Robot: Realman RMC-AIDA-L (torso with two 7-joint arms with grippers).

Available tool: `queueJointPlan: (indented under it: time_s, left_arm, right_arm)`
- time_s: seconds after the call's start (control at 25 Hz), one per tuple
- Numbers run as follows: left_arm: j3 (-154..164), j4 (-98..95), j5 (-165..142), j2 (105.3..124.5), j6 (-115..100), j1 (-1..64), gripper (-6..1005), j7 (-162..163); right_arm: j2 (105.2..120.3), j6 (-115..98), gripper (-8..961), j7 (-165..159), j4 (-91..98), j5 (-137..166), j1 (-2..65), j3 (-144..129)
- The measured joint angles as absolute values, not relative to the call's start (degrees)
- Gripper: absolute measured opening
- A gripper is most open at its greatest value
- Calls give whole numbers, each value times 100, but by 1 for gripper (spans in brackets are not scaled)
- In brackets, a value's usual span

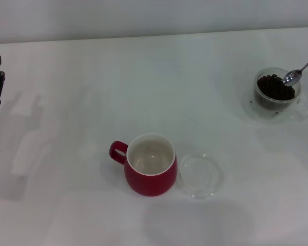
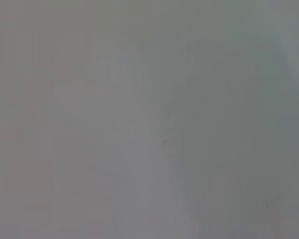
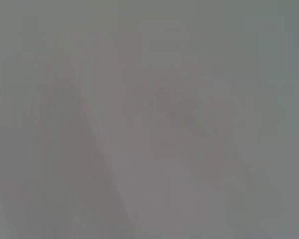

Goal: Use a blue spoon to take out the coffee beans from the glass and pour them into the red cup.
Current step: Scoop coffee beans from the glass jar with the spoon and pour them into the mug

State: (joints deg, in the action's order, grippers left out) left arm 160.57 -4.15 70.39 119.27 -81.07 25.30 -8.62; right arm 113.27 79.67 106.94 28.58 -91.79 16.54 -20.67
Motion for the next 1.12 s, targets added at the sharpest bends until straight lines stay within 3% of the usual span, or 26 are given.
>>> queueJointPlan:
  time_s: [1.12]
  left_arm:
    - [16058, -377, 7040, 11918, -8077, 2639, 504, -861]
  right_arm:
    - [11450, 7365, 145, 10863, 2912, -9149, 1729, -2444]
